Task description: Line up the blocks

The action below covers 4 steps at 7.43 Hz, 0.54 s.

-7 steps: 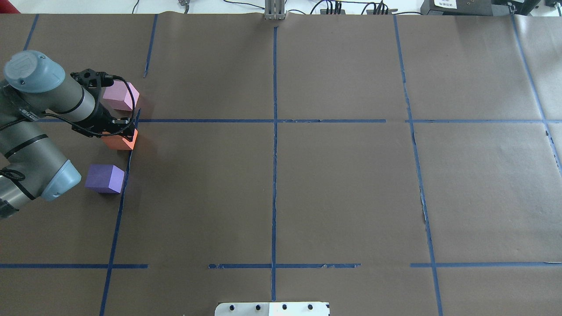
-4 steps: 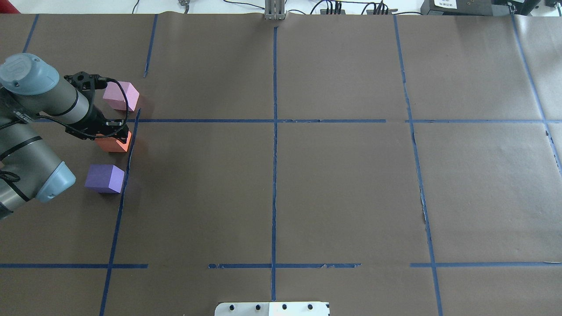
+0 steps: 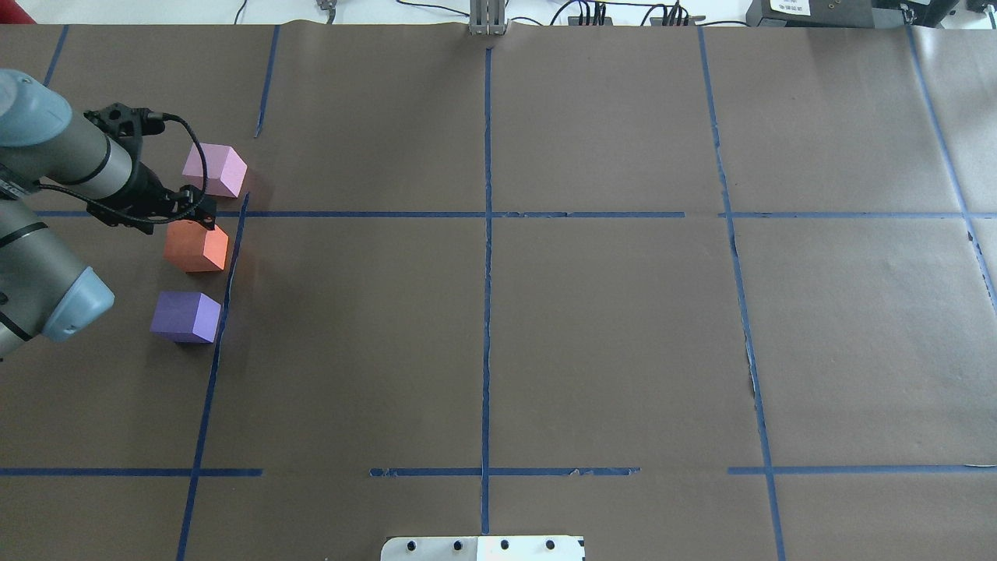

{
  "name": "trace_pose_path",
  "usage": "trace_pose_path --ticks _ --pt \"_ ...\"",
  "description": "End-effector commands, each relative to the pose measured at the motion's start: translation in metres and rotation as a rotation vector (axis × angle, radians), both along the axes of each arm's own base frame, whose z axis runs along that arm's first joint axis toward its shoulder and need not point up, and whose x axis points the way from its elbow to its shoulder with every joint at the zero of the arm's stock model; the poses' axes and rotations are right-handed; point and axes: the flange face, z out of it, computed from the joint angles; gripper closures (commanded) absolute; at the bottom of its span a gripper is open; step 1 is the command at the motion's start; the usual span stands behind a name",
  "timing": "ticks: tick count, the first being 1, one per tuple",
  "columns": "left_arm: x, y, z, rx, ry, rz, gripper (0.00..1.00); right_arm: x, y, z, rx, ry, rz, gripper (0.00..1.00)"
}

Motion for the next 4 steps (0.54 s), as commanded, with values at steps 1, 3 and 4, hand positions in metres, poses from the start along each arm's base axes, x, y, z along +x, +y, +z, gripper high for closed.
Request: trace_pose_path --ticks 1,3,4 --pt "-0.08 -0.024 -0.019 0.075 0.03 -0.024 0.01 0.0 0.0 0.0 0.001 0.0 0.0 0.0" --pt "-0.189 -0.03 0.032 0.193 -0.054 0.085 0.01 0.0 0.0 0.0 0.001 0.0 0.0 0.0" --pt "-0.238 -0.023 0.066 0.246 -0.117 0.174 0.01 0.0 0.0 0.0 0.001 0.0 0.0 0.0"
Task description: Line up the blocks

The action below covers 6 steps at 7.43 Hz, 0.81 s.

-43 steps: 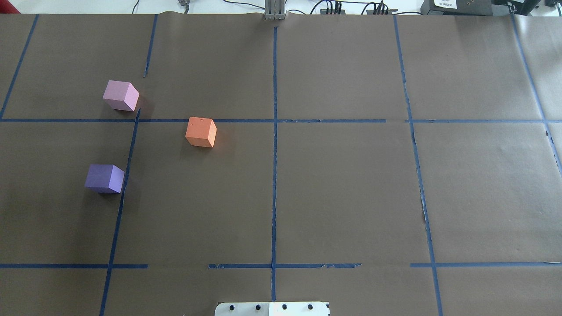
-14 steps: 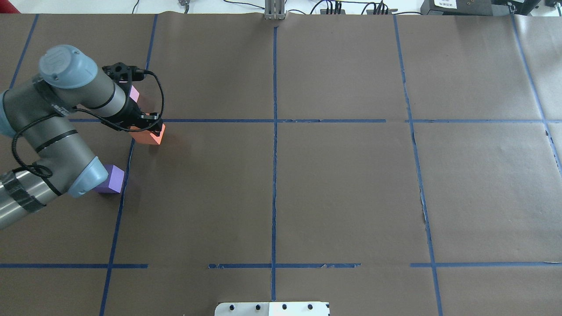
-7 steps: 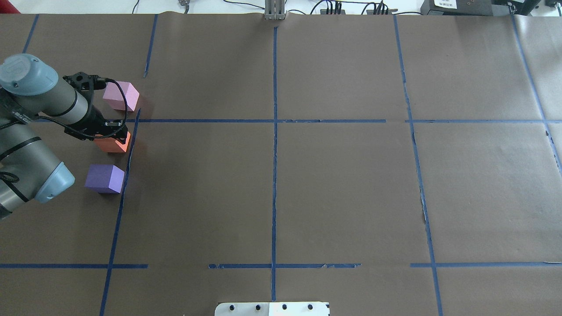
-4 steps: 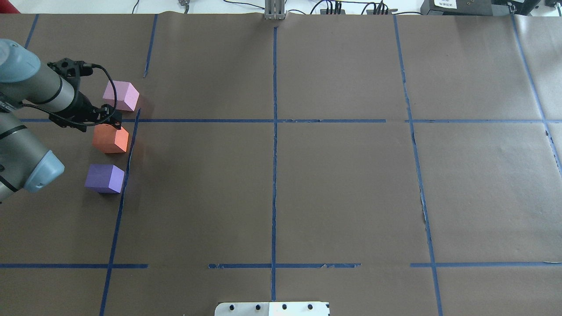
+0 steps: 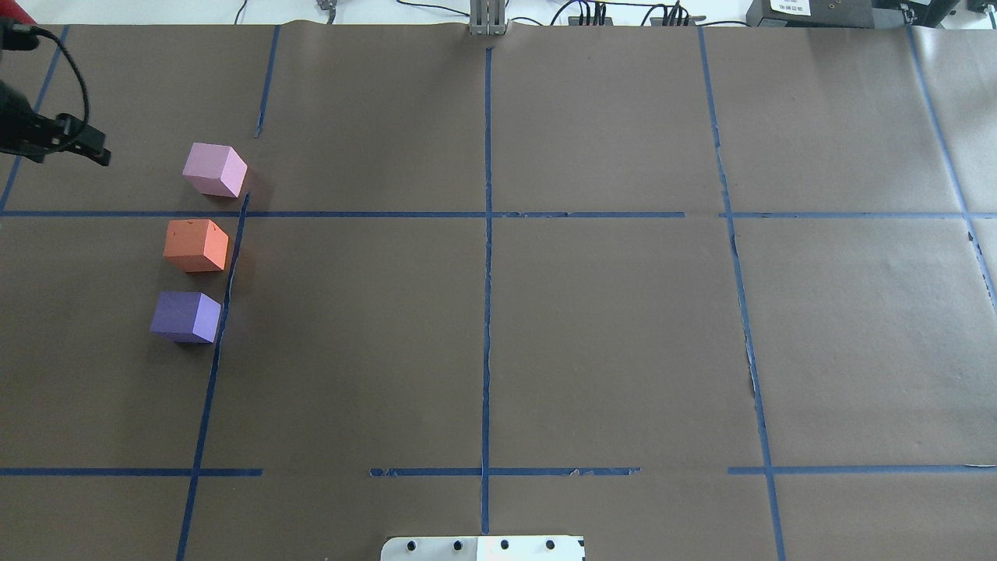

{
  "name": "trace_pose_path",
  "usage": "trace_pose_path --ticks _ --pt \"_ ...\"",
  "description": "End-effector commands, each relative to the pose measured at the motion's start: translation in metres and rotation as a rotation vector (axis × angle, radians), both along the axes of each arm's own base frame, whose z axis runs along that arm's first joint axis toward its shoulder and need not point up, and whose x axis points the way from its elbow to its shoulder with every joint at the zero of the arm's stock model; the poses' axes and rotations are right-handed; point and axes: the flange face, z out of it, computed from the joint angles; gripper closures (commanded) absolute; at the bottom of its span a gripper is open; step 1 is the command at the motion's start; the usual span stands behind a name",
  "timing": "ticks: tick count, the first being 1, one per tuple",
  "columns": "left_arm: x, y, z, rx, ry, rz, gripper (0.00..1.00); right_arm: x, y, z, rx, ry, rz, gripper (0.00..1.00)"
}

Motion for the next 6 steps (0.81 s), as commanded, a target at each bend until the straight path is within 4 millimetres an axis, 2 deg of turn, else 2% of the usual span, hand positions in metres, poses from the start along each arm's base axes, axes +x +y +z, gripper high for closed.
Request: trace_pose_path --ticks 1,2,3,4,6 --pt "-0.117 0.025 0.08 0.088 -0.12 0.148 0.01 0.0 0.0 0.0 -0.001 0.0 0.0 0.0" --pt "-0.16 0.054 0.122 0.049 -0.134 0.129 0.0 0.0 0.0 0.0 -0.001 0.0 0.0 0.0" --pt "-0.187 0.073 0.136 0.02 -0.132 0.081 0.0 0.0 0.0 0.0 -0.001 0.0 0.0 0.0" --pt "-0.193 0.078 0.142 0.006 -0.133 0.07 0.0 0.0 0.0 0.0 0.001 0.0 0.0 0.0" --pt "-0.192 0.076 0.141 0.01 -0.135 0.073 0.0 0.0 0.0 0.0 -0.001 0.0 0.0 0.0"
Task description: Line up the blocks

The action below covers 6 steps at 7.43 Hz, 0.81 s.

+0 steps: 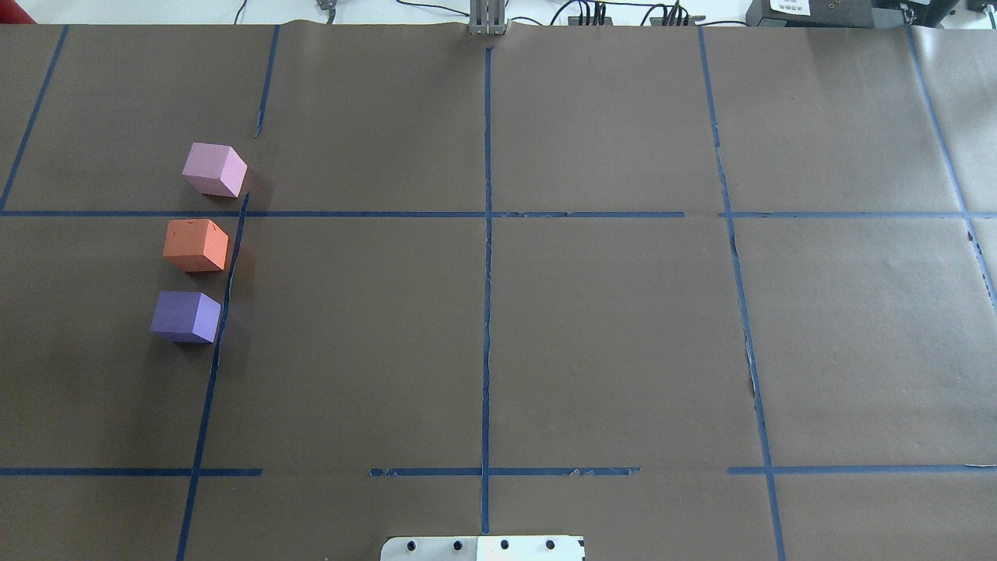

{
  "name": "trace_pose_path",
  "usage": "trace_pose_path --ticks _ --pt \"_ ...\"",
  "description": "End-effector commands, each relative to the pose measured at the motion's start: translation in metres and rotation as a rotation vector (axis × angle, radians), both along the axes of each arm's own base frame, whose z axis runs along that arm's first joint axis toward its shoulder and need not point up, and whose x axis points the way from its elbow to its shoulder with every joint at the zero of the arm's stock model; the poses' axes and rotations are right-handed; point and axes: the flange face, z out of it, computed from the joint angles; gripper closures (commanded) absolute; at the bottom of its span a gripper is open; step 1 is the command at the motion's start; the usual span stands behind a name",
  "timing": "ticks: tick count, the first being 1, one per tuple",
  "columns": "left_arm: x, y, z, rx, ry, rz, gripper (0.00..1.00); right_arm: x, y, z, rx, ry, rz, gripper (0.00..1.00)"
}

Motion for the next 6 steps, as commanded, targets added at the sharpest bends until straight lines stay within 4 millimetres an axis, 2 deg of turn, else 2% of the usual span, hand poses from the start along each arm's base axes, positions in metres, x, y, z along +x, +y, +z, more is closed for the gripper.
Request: trace_pose_path --ticks 1,5,6 --pt "-0.001 -0.004 -0.004 0.008 0.002 0.0 0.0 0.0 0.0 0.0 0.0 0.0 0.0 0.0" --pt "0.004 0.003 -0.001 -0.004 0.071 0.014 0.0 0.0 0.0 -0.001 0.001 0.0 0.0 0.0" --pt "0.004 0.008 0.007 -0.023 0.074 0.012 0.0 0.0 0.0 0.0 0.0 0.0 0.0 0.0"
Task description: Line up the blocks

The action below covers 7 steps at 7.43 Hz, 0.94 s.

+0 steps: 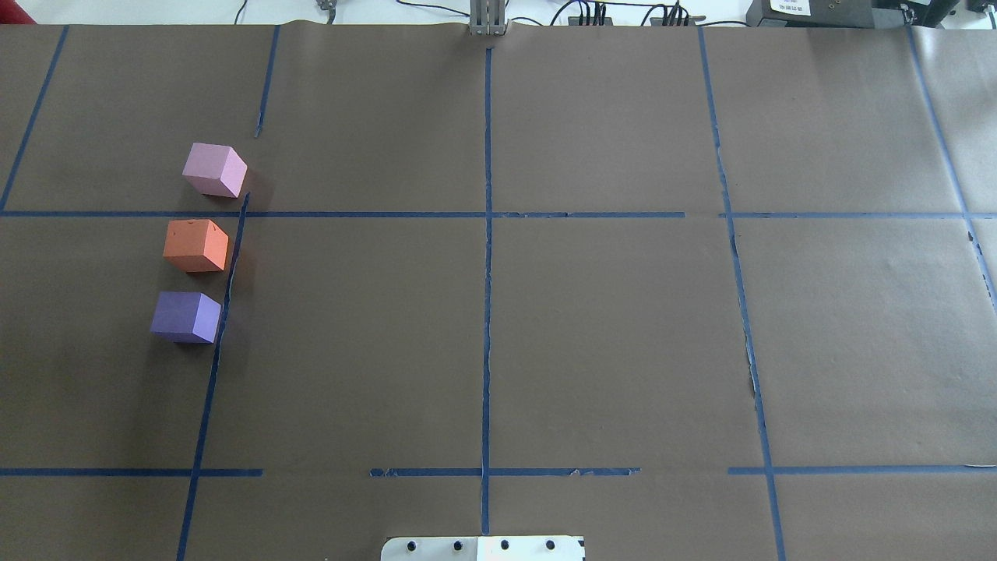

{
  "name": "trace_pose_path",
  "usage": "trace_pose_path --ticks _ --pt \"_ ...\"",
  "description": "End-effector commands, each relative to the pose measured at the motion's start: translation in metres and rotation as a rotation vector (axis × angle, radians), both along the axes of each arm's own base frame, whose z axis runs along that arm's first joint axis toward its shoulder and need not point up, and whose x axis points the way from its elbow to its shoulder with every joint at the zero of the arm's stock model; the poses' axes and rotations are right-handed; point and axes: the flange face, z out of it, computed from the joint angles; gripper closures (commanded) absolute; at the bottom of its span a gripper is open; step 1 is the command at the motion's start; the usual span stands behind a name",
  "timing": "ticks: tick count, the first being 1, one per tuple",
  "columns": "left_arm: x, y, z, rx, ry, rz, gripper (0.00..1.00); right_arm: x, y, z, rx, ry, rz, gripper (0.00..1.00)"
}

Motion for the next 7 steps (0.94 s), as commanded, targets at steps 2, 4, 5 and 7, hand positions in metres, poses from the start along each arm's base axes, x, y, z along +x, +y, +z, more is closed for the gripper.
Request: trace_pose_path --ticks 2,4,5,7 --pt "0.0011 0.0039 0.0011 0.002 0.006 0.002 0.0 0.0 0.0 0.0005 -0.001 0.0 0.0 0.0" --pt "0.0012 0.0037 0.0007 0.006 0.007 0.003 0.0 0.0 0.0 0.0005 -0.001 0.0 0.0 0.0" --pt "0.0012 0.004 -0.0026 0.013 0.008 0.003 0.0 0.0 0.0 0.0005 -0.001 0.0 0.0 0.0" --pt "0.0013 0.004 -0.0027 0.013 0.009 0.003 0.0 0.0 0.0 -0.0002 0.0 0.0 0.0 0.0"
